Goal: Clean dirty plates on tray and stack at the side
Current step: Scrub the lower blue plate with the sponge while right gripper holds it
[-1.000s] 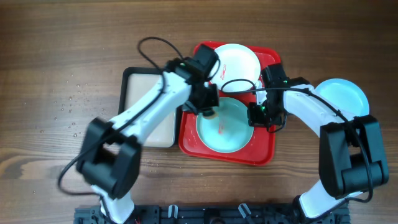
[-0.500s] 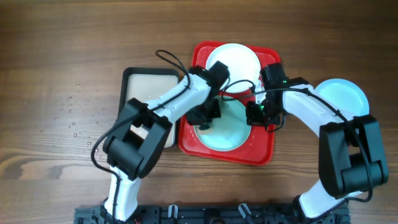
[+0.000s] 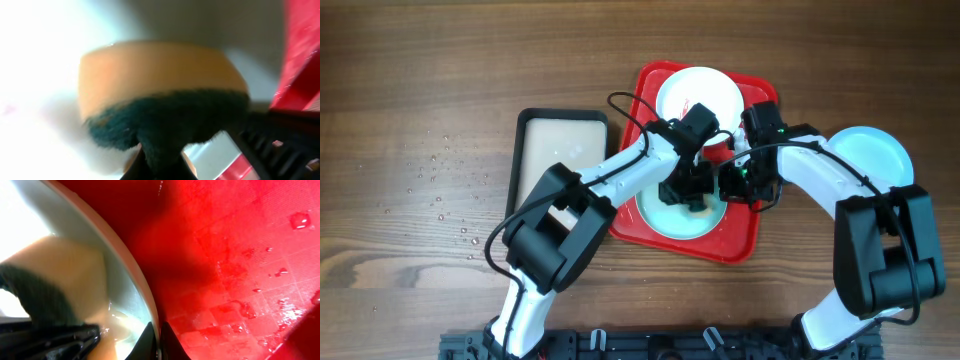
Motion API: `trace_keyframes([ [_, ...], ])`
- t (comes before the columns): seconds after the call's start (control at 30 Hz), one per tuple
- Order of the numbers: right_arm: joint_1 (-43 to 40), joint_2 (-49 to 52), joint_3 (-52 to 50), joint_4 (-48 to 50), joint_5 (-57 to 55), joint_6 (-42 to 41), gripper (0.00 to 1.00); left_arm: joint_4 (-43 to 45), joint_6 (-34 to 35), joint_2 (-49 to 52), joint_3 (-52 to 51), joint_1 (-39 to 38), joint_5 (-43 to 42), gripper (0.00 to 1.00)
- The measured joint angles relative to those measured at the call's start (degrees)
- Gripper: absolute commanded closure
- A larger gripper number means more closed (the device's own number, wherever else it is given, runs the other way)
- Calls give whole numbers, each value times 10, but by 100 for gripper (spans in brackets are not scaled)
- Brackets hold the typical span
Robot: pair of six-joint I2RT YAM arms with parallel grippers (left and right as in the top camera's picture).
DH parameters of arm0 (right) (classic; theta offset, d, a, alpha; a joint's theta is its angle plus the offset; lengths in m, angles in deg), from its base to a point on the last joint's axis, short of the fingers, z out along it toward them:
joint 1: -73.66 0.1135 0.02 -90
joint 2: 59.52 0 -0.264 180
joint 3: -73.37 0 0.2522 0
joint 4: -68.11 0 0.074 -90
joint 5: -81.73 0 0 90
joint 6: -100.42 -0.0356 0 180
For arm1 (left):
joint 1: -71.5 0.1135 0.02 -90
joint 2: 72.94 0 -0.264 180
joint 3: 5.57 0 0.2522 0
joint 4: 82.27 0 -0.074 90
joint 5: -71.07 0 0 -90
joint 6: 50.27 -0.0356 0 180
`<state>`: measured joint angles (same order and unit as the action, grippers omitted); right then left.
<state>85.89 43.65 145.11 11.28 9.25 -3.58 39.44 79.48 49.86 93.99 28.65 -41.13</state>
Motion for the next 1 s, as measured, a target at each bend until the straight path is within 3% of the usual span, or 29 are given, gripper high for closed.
trace_keyframes([
  [0.2, 9, 1, 0, 4, 11, 0, 95, -163, 18, -3, 14, 43, 139, 96],
  [0.33, 9, 1, 0, 7, 17, 0, 96, -187, 35, -4, 16, 67, 205, 96],
  [0.47, 7, 1, 0, 4, 5, -1, 96, -145, 42, -8, 12, 67, 190, 96],
  [0.57, -3, 1, 1, 3, -2, -1, 96, -13, 46, -8, 8, 61, 96, 96],
  [0.67, -3, 1, 2, 3, -5, -2, 96, 47, 45, 2, 7, 19, 36, 96],
  [0.77, -3, 1, 2, 3, -4, -2, 96, 33, 38, 6, 7, -7, 3, 96],
  [0.83, -1, 1, 2, 3, -4, -2, 96, -23, 37, 6, 12, -2, 7, 96],
  [1.0, 8, 1, 2, 5, 5, -2, 96, -148, 47, -1, 19, 15, 139, 96],
])
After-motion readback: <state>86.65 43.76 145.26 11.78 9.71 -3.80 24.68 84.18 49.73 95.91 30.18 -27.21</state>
